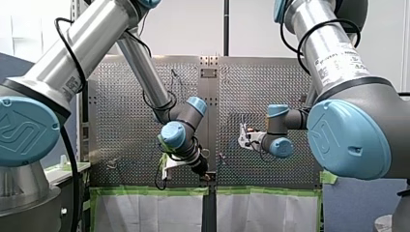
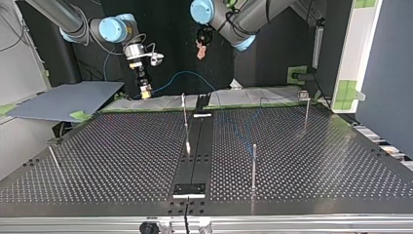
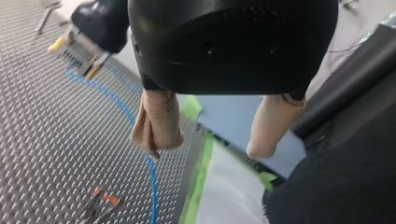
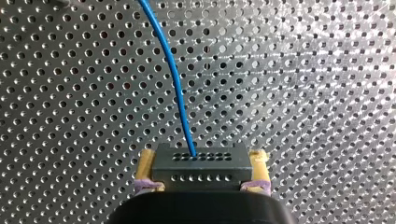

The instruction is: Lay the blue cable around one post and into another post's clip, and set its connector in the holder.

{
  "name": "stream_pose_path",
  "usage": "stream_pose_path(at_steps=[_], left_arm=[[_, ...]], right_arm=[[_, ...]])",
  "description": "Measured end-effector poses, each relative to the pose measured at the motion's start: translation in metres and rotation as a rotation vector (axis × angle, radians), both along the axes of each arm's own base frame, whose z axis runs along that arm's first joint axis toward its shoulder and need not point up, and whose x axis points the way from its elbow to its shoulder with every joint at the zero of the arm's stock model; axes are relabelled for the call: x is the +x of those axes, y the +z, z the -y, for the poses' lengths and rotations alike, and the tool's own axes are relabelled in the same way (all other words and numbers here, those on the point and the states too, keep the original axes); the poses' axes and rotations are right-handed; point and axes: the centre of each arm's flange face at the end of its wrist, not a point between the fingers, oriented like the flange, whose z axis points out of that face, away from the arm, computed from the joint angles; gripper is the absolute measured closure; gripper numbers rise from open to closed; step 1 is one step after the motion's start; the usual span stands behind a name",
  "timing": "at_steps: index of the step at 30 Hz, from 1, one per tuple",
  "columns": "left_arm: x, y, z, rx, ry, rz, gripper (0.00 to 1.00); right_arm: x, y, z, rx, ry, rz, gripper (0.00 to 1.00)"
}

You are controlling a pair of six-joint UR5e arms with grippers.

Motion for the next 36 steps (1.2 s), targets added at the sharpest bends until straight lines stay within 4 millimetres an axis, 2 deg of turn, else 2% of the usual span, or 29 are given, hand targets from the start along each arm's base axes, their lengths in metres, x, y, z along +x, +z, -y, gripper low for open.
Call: stream_pose_path(at_steps=[5,11,19,27,36], left_arm=[[0.024,-0.011,0.004,-0.045,0.038,0.014,0.00],[0.044,-0.017,0.021,-0.114,0.039,0.043,0.00],[0.053,-0.020,0.032,-0.160,0.046,0.096,0.00],[0.065,-0.020,0.034,-0.202,0.076,0.147,0.00],[0.083,-0.033,0.056,-0.257,0.068,0.195,0.00]], right_arm=[[0.004,0.001,-0.003,-0.001,0.009,0.002,1.00],[0.006,0.003,-0.004,-0.003,0.013,0.004,1.00],[0.007,0.008,-0.005,-0.009,0.016,0.008,1.00],[0.010,0.015,-0.006,-0.013,0.021,0.017,1.00],[0.011,0.015,-0.008,-0.008,0.021,0.017,1.00]])
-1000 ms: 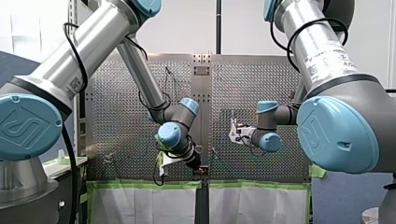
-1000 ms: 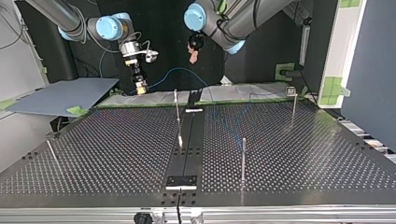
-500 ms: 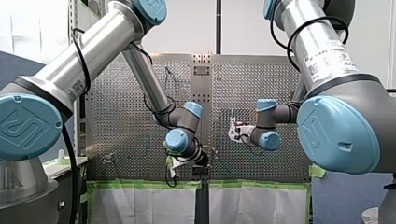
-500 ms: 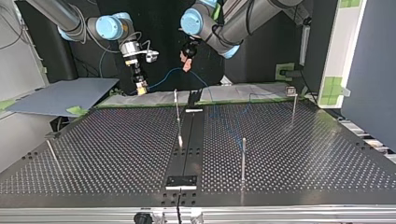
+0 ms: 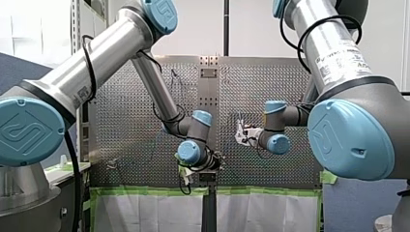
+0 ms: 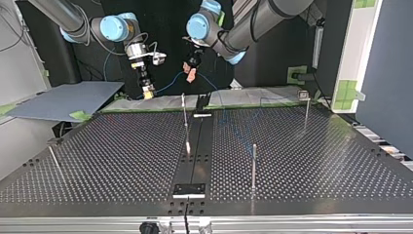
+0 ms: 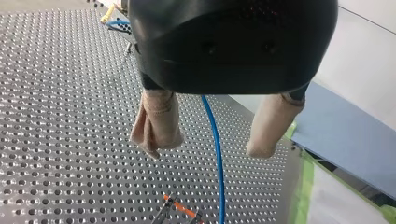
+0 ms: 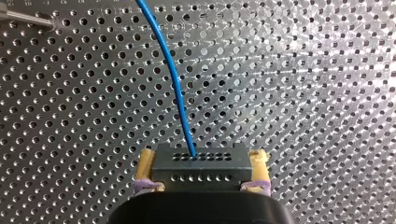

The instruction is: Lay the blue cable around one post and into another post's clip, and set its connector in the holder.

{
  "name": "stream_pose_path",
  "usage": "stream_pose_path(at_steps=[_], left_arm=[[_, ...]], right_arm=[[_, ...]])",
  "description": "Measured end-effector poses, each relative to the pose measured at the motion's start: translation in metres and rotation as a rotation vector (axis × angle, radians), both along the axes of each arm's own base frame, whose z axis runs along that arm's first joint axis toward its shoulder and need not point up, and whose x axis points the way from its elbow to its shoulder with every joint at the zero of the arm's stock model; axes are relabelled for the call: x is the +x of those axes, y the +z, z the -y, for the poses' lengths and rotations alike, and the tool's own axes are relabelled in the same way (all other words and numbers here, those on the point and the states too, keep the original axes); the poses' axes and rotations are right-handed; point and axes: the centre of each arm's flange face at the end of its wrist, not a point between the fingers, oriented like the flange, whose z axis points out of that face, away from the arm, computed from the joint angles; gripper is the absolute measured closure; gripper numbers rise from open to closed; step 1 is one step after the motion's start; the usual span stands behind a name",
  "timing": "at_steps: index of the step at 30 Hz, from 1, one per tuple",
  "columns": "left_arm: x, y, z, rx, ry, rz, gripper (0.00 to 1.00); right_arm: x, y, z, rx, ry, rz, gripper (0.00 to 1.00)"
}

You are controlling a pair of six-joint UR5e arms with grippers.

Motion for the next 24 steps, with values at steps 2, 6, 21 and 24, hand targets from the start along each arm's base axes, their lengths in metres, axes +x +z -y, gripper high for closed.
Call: stream_pose_path(at_steps=[2,6,21,24], left_arm=[[0.005,-0.004,0.005,-0.013,0.003,0.014,0.00],[0.013,-0.012,0.010,-0.028,0.019,0.037,0.00],[0.025,-0.007,0.013,-0.048,0.094,0.154,0.98],[0.028,-0.006,0.014,-0.048,0.105,0.178,0.98]], right_arm=[[0.000,0.000,0.000,0.003,-0.002,0.002,1.00],[0.000,0.000,0.000,0.007,-0.006,0.009,1.00],[-0.006,-0.003,0.002,0.027,-0.037,0.002,1.00],[-0.008,-0.004,0.004,0.028,-0.042,0.004,1.00]])
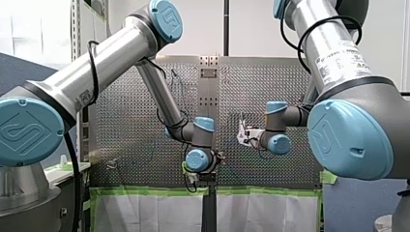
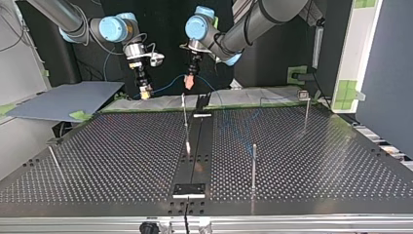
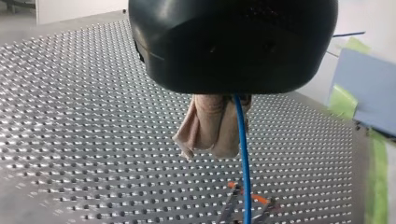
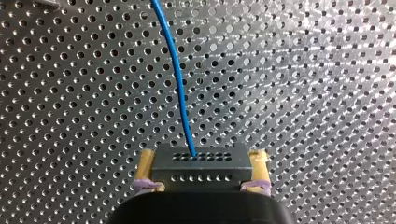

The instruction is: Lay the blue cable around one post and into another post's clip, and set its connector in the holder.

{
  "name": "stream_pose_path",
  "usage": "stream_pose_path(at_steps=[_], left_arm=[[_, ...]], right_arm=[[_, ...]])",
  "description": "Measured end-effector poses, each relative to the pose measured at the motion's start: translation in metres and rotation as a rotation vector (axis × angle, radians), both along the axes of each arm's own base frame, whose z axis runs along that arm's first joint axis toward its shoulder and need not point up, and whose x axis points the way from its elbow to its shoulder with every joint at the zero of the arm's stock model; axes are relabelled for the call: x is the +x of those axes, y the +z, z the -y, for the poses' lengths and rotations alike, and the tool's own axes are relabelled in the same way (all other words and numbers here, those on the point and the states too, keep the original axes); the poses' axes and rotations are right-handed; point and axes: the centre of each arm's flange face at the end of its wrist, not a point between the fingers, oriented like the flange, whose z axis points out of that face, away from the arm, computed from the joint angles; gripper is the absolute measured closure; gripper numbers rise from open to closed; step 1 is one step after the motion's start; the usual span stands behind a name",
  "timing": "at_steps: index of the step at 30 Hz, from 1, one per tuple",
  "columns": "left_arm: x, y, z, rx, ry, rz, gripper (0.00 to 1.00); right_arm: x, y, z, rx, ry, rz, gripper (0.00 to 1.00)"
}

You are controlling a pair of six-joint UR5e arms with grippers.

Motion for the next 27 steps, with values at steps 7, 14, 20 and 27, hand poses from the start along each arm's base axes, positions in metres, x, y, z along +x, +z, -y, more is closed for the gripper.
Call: stream_pose_path(at_steps=[7,14,20,27], left_arm=[[0.007,0.005,0.000,0.019,0.042,0.069,0.98],[0.015,-0.007,0.001,0.053,0.047,0.122,0.98],[0.022,-0.020,0.004,0.057,0.044,0.154,0.95],[0.039,-0.035,0.008,0.086,0.059,0.178,0.95]], right_arm=[[-0.007,-0.014,0.009,0.001,-0.025,0.008,1.00],[-0.010,-0.033,0.029,0.011,-0.045,0.017,1.00],[-0.010,-0.051,0.048,0.024,-0.057,0.012,1.00],[-0.011,-0.073,0.066,0.055,-0.070,-0.008,1.00]])
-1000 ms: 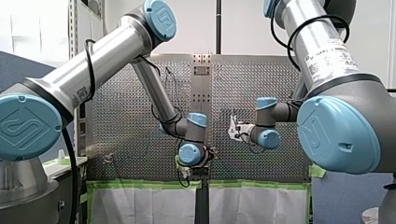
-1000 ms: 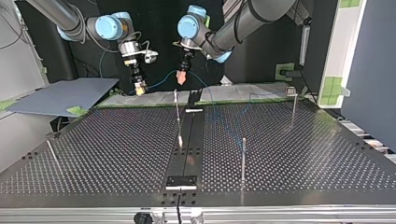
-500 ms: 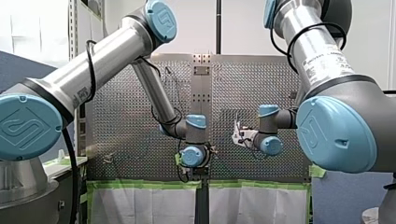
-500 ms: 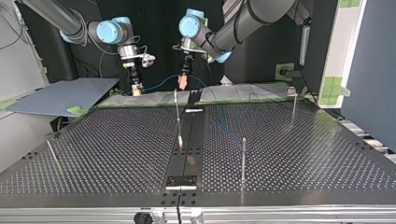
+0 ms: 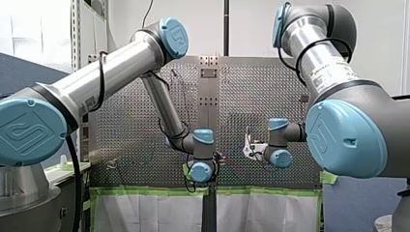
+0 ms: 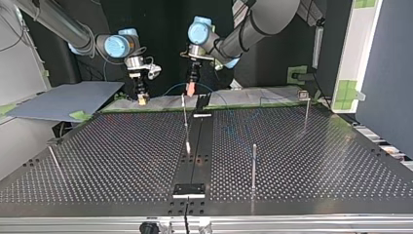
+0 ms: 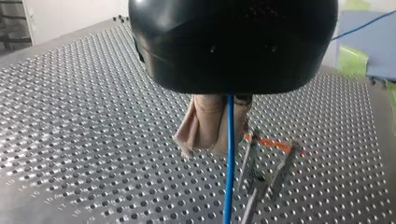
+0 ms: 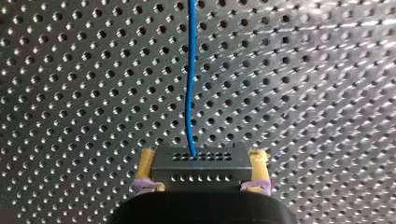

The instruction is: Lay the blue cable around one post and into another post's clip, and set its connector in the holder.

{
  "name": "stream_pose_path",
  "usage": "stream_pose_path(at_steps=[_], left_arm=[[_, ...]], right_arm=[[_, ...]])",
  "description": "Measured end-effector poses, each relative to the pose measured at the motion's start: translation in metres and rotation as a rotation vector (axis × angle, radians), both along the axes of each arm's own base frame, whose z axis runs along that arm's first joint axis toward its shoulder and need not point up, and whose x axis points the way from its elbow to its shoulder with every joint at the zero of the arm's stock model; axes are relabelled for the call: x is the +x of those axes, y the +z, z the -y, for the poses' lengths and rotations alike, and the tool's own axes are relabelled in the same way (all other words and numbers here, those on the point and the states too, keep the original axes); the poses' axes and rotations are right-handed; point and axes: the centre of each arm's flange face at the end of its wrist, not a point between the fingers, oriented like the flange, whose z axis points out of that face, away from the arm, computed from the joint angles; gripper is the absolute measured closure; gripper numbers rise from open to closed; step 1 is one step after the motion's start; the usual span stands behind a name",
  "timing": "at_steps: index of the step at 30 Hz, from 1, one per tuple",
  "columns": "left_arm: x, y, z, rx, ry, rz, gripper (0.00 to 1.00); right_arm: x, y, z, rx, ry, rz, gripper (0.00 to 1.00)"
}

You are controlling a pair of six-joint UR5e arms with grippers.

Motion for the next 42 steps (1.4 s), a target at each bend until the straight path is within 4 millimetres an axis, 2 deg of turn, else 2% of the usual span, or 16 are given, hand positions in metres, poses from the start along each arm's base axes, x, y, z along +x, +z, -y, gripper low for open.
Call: stream_pose_path(at_steps=[13,18,24,30,34,42], left_arm=[[0.020,-0.009,-0.010,0.070,0.035,0.010,0.95],[0.026,-0.021,-0.009,0.112,0.036,-0.005,0.95],[0.042,-0.017,-0.006,0.120,0.047,-0.001,0.95],[0.055,-0.014,-0.012,0.131,0.065,0.002,0.95],[0.061,-0.014,-0.019,0.143,0.076,-0.002,0.95],[0.069,-0.015,-0.026,0.156,0.075,-0.005,0.95]], right_arm=[[0.003,-0.047,0.021,0.039,-0.008,-0.018,1.00],[0.002,-0.070,0.019,0.066,-0.009,-0.030,1.00],[-0.002,-0.101,0.012,0.110,-0.012,-0.047,1.00],[-0.005,-0.129,0.006,0.146,-0.013,-0.061,1.00],[-0.006,-0.135,0.008,0.153,-0.015,-0.063,1.00],[-0.007,-0.134,0.014,0.148,-0.019,-0.062,1.00]])
